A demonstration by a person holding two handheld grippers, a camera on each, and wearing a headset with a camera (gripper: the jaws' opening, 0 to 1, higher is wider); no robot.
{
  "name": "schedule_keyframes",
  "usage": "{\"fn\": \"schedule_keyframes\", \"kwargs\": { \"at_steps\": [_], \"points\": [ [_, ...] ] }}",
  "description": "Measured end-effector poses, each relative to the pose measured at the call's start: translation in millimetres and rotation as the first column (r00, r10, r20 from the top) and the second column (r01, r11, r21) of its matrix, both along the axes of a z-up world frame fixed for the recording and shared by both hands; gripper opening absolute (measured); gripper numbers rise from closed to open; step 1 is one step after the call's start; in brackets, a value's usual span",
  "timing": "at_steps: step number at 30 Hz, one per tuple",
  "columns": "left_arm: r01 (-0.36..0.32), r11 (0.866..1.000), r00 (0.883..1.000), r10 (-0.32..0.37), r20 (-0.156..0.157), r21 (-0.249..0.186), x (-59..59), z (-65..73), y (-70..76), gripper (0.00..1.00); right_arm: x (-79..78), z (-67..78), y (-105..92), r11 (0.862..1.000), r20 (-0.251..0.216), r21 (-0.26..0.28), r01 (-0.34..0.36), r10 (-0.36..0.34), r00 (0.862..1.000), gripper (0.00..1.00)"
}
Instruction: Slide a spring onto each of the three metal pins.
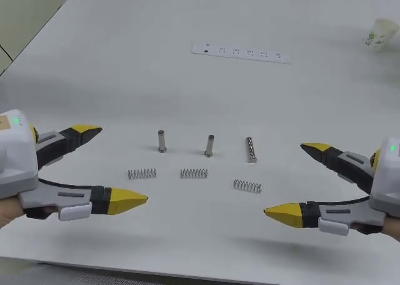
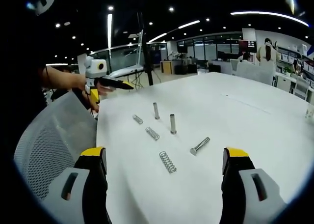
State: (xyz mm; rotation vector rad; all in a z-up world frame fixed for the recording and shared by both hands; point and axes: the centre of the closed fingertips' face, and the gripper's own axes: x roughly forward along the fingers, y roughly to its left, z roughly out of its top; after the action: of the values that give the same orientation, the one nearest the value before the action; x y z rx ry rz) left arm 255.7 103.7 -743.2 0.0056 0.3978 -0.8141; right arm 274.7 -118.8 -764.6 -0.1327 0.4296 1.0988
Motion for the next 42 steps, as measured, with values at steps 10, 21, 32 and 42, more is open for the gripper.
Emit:
{"fn": "schedule_keyframes", "kwargs": {
  "at_steps": [10,21,32,42],
  "points": [
    [0.006,1.000,1.000,-0.006,-0.002,-0.003,-1.6,0.1,-1.7,0.98,-1.2,-3.8,0.7,1.000,-0.013,0.001,-0.006,0.006,1.000,0.99],
    [0.001,1.000,1.000,-0.001,-0.013,-0.004,-6.2,-4.7,1.0,0.98,-5.7,-9.2,3.3,1.000,-0.016,-0.026,-0.017,0.016,1.000,0.99],
    [-0.003,1.000,1.000,0.003,-0.008,-0.003,-3.2,-4.0,1.1,0.98,-4.3,-9.8,1.9,1.000,-0.018,-0.028,-0.008,0.007,1.000,0.99],
    [-0.001,1.000,1.000,0.001,-0.017,-0.003,-4.4,-6.4,1.0,0.98,-4.6,-11.7,2.3,1.000,-0.034,-0.018,-0.009,0.009,0.999,0.99]
  ]
}}
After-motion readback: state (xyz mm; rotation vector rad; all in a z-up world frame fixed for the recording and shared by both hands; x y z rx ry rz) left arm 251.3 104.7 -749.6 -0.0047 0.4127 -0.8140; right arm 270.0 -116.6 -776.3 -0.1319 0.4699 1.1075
